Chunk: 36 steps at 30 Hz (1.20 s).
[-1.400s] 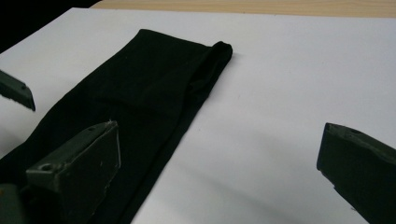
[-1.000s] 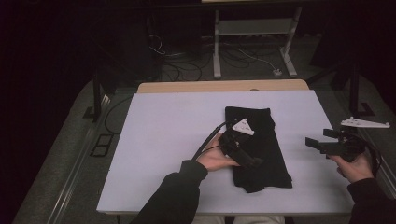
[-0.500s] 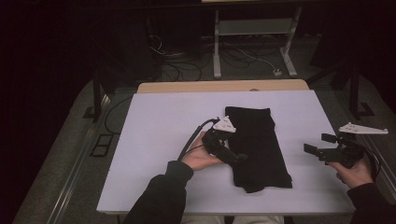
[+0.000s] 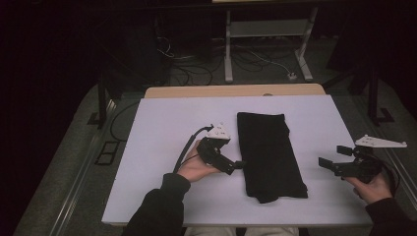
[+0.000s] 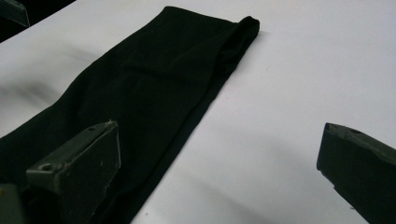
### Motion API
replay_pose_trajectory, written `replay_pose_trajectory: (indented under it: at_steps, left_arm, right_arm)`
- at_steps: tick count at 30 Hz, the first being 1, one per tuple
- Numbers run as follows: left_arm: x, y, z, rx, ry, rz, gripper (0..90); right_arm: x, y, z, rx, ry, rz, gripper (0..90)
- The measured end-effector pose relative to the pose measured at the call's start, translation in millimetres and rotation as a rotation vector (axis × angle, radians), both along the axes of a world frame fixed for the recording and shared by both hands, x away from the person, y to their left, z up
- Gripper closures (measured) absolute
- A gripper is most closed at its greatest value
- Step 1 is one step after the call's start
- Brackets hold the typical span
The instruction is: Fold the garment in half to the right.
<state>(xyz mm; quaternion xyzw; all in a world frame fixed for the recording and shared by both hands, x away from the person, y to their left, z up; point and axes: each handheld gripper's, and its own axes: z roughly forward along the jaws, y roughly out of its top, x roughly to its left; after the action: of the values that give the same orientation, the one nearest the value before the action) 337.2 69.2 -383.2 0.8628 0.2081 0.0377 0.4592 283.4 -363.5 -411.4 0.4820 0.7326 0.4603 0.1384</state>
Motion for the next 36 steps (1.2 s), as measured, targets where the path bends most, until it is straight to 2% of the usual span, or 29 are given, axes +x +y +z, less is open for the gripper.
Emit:
replay_pose_trajectory:
  at_steps: [14, 20, 28, 36]
  left_arm:
    - [-4.6, 33.4, -1.2, -0.014, -0.015, 0.066, 0.0]
    - [-8.0, 47.3, -8.4, -0.043, -0.007, 0.099, 0.0]
    - [-14.8, 75.1, -17.4, -0.055, -0.008, 0.164, 0.0]
    - [-21.1, 102.5, -13.8, -0.084, -0.042, 0.230, 0.0]
  right_arm:
    - [-3.6, -1.2, -6.3, 0.002, 0.001, -0.002, 0.0]
    - [-3.3, 2.1, -7.4, -0.010, -0.002, 0.006, 0.0]
    - [-3.8, 4.1, -8.0, -0.014, -0.007, 0.012, 0.0]
    - [-4.0, 7.3, -10.2, -0.032, -0.008, 0.024, 0.0]
